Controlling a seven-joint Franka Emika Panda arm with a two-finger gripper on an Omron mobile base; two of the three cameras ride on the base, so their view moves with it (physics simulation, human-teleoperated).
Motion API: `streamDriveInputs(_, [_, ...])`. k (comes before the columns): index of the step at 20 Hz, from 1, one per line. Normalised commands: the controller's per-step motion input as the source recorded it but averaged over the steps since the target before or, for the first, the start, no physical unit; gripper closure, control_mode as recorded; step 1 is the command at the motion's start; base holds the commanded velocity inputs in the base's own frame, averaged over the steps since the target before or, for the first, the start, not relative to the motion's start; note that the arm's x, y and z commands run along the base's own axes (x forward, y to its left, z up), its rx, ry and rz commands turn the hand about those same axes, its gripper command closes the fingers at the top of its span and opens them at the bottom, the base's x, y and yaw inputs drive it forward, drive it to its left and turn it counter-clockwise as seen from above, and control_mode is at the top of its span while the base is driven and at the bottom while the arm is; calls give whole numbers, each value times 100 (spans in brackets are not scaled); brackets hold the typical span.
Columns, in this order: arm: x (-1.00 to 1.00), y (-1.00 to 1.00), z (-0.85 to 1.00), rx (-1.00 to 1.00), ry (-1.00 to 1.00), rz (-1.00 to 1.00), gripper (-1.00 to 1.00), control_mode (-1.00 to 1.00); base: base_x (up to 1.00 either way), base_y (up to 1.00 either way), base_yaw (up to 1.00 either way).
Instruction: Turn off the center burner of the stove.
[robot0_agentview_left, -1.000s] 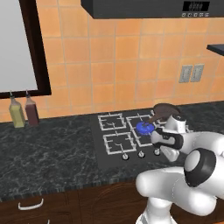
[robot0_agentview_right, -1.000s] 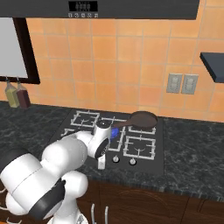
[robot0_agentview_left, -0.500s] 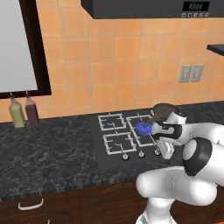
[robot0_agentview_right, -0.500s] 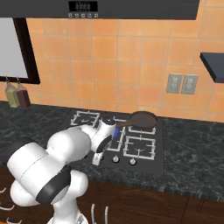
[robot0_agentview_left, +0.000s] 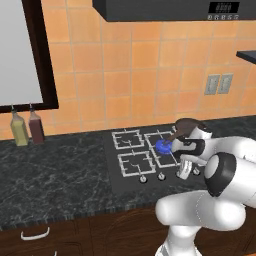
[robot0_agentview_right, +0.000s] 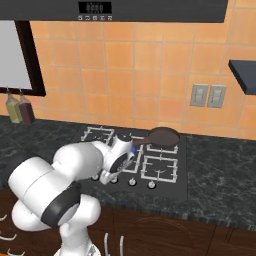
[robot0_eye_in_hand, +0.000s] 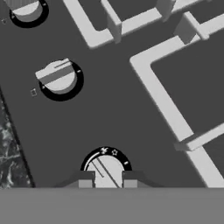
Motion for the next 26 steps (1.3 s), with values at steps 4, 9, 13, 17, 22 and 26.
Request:
streamDriveInputs(4, [-37,33,-44,0,10,-51,100,-100,0,0,0])
streamDriveInputs(9, [-31,26,-39,0,10,-53,100,-100,0,0,0])
streamDriveInputs(13, [-25,15,-35,0,11,-51,100,-100,0,0,0])
streamDriveInputs(17, [-24,13,-36,0,11,-49,100,-100,0,0,0])
streamDriveInputs(22, [-31,10,-40,0,6,-47,100,-100,0,0,0])
streamDriveInputs(26, [-36,16,-43,0,1,-46,100,-100,0,0,0])
